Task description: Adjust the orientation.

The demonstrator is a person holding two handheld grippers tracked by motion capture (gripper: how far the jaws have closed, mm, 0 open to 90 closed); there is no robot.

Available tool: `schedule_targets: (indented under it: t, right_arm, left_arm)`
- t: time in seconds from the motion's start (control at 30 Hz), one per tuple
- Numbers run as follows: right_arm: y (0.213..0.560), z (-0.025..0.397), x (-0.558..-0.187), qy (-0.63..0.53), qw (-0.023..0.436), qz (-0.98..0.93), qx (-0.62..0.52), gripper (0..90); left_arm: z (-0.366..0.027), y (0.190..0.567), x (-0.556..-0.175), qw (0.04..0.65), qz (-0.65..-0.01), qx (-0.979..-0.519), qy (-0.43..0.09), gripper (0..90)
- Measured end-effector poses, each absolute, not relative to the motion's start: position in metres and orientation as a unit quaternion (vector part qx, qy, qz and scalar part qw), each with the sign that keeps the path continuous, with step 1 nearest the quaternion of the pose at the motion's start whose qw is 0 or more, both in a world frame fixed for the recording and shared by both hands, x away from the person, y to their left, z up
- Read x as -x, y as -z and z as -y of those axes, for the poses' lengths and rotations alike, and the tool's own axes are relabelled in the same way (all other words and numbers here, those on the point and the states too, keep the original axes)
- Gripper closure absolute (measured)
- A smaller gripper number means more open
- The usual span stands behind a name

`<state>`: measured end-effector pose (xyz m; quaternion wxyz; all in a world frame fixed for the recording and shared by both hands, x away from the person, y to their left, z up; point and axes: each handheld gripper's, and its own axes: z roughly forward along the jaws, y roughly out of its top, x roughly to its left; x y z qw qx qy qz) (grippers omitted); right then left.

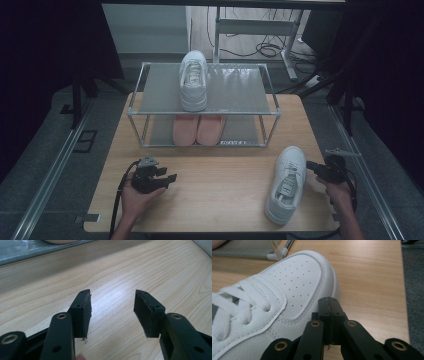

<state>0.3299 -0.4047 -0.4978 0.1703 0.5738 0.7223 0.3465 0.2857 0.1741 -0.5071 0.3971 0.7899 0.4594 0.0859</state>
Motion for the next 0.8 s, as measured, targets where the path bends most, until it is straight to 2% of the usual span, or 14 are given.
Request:
schedule_targets:
  t: [0.8]
  right_arm:
    - [0.502,0.375,-0.367,-0.365,0.130,-0.754,-0.530,89.9]
  left_arm:
    - [-0.175,0.509,-0.287,0.394,-0.464,-0.789,-0.084,48.5]
